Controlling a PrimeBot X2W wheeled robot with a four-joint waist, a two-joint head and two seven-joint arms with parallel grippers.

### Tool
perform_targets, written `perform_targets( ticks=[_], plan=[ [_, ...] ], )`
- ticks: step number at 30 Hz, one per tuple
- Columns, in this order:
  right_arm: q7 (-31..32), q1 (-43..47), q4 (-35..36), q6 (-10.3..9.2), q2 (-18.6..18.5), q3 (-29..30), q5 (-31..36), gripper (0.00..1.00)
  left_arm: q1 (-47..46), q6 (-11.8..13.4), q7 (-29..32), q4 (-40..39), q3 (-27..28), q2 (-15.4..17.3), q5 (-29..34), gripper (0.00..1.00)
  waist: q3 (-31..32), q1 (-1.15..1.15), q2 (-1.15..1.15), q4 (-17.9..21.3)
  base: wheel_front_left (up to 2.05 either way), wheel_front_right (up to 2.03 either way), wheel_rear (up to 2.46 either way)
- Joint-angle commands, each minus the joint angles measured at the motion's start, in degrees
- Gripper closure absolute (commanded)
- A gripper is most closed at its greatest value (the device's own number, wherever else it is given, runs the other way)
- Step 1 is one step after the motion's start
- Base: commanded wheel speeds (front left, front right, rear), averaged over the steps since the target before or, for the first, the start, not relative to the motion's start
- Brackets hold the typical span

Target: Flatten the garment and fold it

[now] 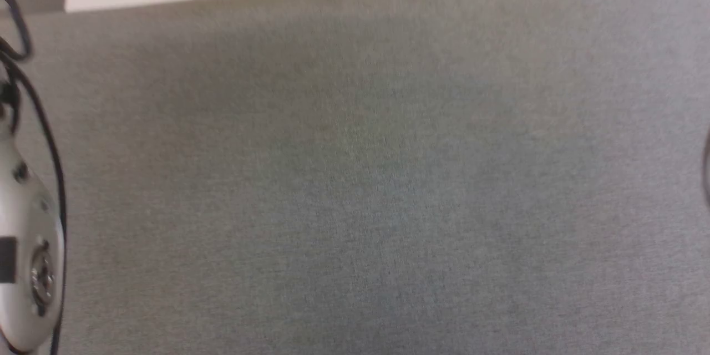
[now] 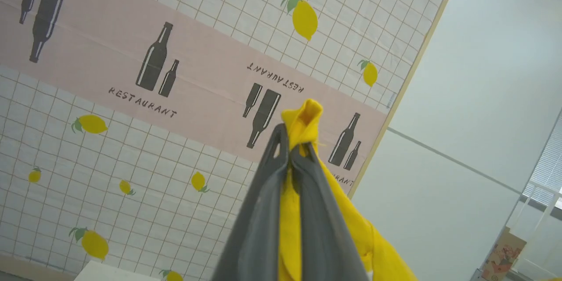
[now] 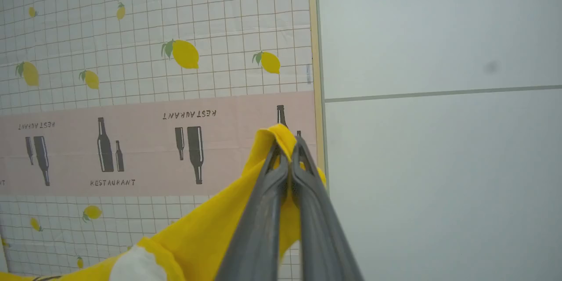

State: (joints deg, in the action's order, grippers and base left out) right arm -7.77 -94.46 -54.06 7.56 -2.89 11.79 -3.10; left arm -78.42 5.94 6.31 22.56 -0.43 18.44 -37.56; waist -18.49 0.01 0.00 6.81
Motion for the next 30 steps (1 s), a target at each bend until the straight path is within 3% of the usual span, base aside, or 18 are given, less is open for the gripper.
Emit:
perform_targets(
  ticks=[1,8,14,19,26,30],
  plan=[
    [-0.84,-1.74,-0.48,-0.08,0.02,0.79,1.61,1.00,-1.90,-0.75,-0.68,-0.67,0.52,0.19,-0.64,1.00,-6.33,-0.01,0.00,0.57,0.00,0.00,0.00],
    [-3.20,-4.89,-2.63,-0.08,0.02,4.16,6.59,1.00,-4.42,-4.34,-2.56,0.41,2.17,1.38,-3.15,1.00,-12.92,-0.01,0.00,-0.75,0.00,0.00,0.00],
    [-3.97,-4.90,-5.01,-0.08,0.02,2.75,7.51,1.00,-2.80,-8.57,-2.24,3.46,2.43,2.98,-5.12,1.00,-14.73,-0.01,0.00,-2.32,0.00,0.00,0.00],
    [-3.58,-3.56,-5.32,-0.08,0.02,1.86,7.88,1.00,-1.13,-10.55,-0.79,5.43,3.33,4.25,-7.68,1.00,-14.38,-0.01,0.00,-3.46,0.00,0.00,0.00],
    [0.04,2.62,-3.27,-0.08,0.02,-0.09,4.45,1.00,5.48,-12.15,5.97,4.16,3.53,5.88,-12.54,1.00,-11.63,-0.01,0.00,-5.21,0.00,0.00,0.00],
    [3.84,9.56,1.00,-0.08,0.02,-1.88,-0.05,1.00,12.83,-12.53,11.79,-0.82,3.39,6.98,-15.81,1.00,-9.21,-0.01,0.00,-5.99,0.00,0.00,0.00]
  ],
)
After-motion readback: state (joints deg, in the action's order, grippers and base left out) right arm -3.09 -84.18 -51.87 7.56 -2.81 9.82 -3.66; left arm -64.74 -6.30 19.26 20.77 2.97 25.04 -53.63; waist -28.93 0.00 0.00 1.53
